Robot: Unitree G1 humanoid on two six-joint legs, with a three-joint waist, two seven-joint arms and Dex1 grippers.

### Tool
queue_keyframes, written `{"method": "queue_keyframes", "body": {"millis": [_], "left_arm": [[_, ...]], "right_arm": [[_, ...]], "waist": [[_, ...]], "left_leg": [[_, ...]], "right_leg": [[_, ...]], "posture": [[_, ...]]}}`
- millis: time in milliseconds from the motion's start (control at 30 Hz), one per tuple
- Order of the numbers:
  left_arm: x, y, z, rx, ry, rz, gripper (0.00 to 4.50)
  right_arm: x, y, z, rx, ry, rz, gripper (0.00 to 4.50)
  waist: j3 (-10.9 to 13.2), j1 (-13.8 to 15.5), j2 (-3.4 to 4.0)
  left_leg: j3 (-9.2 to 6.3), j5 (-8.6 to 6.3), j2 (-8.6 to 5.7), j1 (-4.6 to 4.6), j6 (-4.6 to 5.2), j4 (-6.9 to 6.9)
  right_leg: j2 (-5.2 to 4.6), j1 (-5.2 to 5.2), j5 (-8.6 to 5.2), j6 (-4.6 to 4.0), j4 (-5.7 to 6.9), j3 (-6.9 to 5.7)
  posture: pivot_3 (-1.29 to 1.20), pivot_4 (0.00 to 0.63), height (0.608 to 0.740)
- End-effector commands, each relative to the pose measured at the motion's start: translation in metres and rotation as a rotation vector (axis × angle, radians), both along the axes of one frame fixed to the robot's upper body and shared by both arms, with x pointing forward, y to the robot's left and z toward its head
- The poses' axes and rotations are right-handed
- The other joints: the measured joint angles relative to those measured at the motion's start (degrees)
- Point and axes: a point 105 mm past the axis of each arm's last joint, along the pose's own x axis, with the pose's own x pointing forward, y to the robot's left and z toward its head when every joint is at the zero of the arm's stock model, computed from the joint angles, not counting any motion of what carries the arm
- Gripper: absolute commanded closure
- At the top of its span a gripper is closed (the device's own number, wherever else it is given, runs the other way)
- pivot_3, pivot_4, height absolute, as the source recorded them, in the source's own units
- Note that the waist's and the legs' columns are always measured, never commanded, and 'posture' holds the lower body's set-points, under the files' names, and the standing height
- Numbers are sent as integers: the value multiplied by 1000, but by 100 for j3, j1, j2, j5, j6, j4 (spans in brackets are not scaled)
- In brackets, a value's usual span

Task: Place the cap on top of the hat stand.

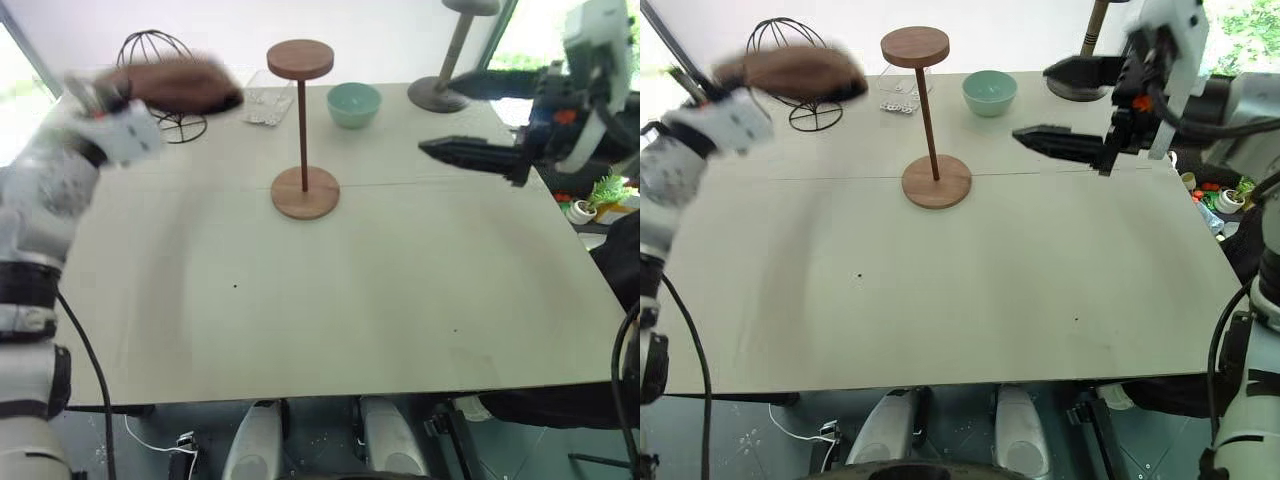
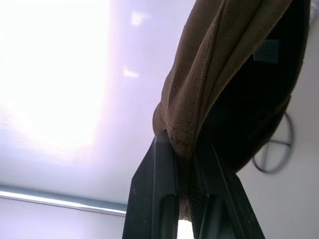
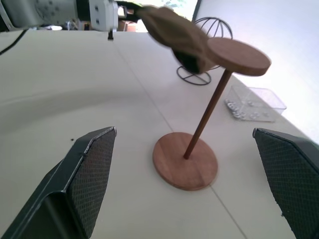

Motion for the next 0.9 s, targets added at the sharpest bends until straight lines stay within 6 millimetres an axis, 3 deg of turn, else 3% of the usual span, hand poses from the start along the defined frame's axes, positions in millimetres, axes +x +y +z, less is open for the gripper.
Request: {"method": "queue_keyframes", "body": {"millis": [33, 167, 233, 367, 533, 633, 767, 900], "left_arm": [[-18, -27, 59, -33, -150, -113, 4465], [-24, -70, 83, -45, -185, -259, 4465], [-26, -94, 79, -16, -164, -335, 4465], [-30, -122, 56, 50, -111, -426, 4465], [-29, -126, 20, 138, -33, -404, 4465], [-34, -123, 11, 179, -29, -373, 4465], [-45, -120, 13, 174, -49, -349, 4465], [-53, -129, -2, 198, -24, -378, 4465]], "right_arm": [[-5, -9, 25, 22, -96, -22, 0], [-2, -13, 24, 20, -102, -48, 0], [-2, -13, 24, 21, -104, -49, 0], [-3, -13, 22, 28, -102, -54, 0], [-5, -13, 22, 40, -103, -61, 0], [-5, -15, 25, 57, -105, -72, 0], [-2, -15, 25, 74, -113, -89, 0], [-1, -13, 22, 72, -108, -85, 0]], "waist": [[0, -1, 0], [0, -8, 0], [0, -12, 0], [1, -46, 2], [0, -45, 5], [0, -31, 5], [0, 0, 5], [0, 0, 5]], "left_leg": [[0, 0, 0, -1, 0, 1], [1, 0, -1, -2, 0, 5], [1, 0, -1, -3, 0, 7], [0, 0, -1, -4, 1, 9], [0, -2, 0, 0, 5, 9], [-1, -2, 0, -7, 5, 16], [-2, -2, -1, -13, 5, 23], [-3, -2, -1, -16, 5, 27]], "right_leg": [[0, 0, 1, 1, 0, 0], [1, 0, 1, 5, 3, 1], [1, 0, 3, 10, 4, 1], [3, -1, 4, 11, 5, 3], [4, -2, 4, 11, 11, 4], [4, -2, 4, 11, 9, 4], [3, -2, 4, 10, 6, 4], [3, -2, 4, 10, 4, 4]], "posture": [[0, 150, 740], [0, 150, 740], [0, 150, 740], [0, 150, 740], [0, 150, 740], [0, 150, 740], [0, 150, 740], [0, 150, 740]]}}
